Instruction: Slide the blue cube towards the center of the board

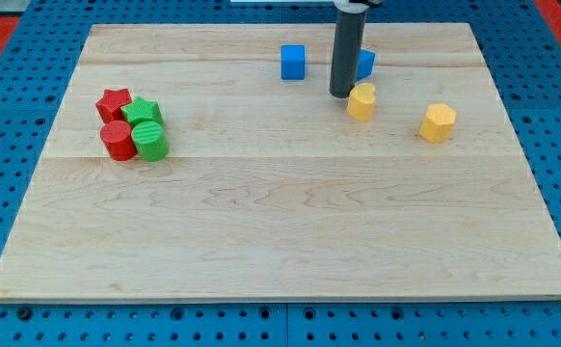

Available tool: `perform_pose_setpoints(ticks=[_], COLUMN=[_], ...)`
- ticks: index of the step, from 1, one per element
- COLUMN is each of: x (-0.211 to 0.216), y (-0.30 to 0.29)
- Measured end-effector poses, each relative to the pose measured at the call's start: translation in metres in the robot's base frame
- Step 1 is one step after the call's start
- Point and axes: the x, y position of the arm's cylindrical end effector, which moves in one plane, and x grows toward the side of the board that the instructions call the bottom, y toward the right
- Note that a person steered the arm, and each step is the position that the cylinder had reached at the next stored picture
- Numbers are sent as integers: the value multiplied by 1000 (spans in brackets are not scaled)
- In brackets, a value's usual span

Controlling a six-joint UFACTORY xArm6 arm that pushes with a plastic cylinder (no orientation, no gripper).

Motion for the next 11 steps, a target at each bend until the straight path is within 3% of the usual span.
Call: perform_pose_setpoints(ticks=[4, 5, 7, 8, 9, 10, 11], x=[52, 18, -2, -50, -93, -92, -50], y=[49, 13, -96, -125, -122, -57, -53])
